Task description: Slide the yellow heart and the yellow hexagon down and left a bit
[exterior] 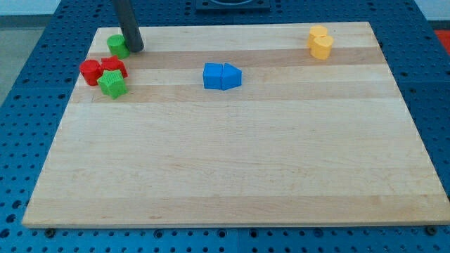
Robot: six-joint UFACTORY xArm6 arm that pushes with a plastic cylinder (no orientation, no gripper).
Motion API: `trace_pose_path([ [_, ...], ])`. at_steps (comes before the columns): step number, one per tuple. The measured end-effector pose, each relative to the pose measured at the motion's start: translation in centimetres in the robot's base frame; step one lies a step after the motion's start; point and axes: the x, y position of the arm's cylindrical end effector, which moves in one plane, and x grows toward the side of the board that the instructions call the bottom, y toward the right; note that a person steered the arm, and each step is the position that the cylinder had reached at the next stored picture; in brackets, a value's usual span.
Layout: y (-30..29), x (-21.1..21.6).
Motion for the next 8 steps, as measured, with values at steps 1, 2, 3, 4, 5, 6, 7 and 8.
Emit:
trace_pose_path([
  [1, 0.0, 0.0],
  [2, -0.4, 0.0],
  [3, -0.7, 0.0],
  [4, 5.2, 0.0],
  [5, 10.2, -1.1],
  [6, 12.2, -4.1],
  [7, 24.0, -4.2],
  [8, 29.3, -4.4],
])
